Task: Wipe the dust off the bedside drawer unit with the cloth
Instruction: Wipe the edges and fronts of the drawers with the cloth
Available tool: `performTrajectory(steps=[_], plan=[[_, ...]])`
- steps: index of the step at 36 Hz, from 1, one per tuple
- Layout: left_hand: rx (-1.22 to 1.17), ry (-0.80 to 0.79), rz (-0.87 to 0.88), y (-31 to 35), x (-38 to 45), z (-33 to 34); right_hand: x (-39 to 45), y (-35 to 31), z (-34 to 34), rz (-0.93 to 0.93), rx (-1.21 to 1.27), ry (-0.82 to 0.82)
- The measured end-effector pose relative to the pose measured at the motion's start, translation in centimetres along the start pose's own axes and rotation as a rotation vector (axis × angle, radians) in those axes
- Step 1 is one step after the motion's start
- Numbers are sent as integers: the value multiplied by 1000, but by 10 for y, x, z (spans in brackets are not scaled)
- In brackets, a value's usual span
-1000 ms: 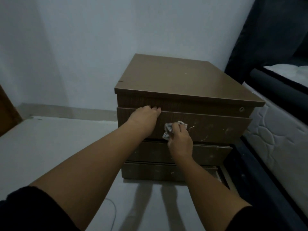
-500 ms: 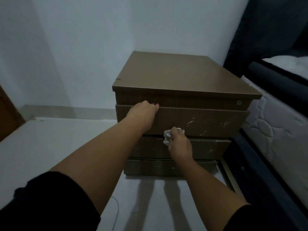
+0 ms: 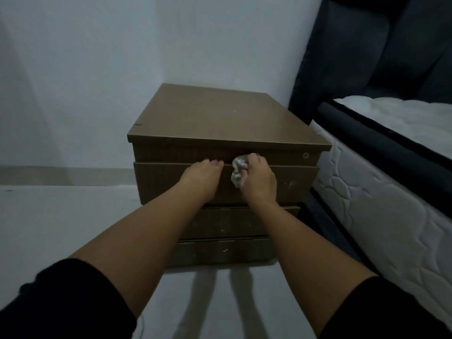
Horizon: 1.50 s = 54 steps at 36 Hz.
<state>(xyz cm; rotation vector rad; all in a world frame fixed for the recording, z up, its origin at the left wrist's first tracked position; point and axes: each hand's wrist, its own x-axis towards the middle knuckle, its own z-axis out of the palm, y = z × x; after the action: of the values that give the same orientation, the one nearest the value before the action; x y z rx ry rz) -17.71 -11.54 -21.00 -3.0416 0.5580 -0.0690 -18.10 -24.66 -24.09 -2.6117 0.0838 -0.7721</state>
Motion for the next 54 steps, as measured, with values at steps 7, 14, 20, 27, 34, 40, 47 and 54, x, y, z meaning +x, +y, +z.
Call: performTrajectory(steps=[7, 14, 20, 27, 34, 40, 47, 54], plan=[[108, -17, 36, -3, 8, -5, -11, 8, 14, 10, 108, 15], [130, -15, 41, -2, 12, -3, -37, 34, 50, 116, 48, -114], [151, -31, 8, 1, 13, 2, -45, 38, 67, 204, 23, -236], [119, -87, -9, 1, 9, -3, -47, 43, 67, 238, 20, -396], [88, -82, -22, 3, 5, -11, -40, 50, 20, 83, 27, -214], [-38, -19, 65, 39, 9, -10, -11, 54, -23, 67, -20, 30], [60, -40, 75, 58, 24, -11, 3, 49, -20, 108, -13, -25], [178, -89, 84, 60, 30, -18, -20, 67, 13, 192, -17, -81]])
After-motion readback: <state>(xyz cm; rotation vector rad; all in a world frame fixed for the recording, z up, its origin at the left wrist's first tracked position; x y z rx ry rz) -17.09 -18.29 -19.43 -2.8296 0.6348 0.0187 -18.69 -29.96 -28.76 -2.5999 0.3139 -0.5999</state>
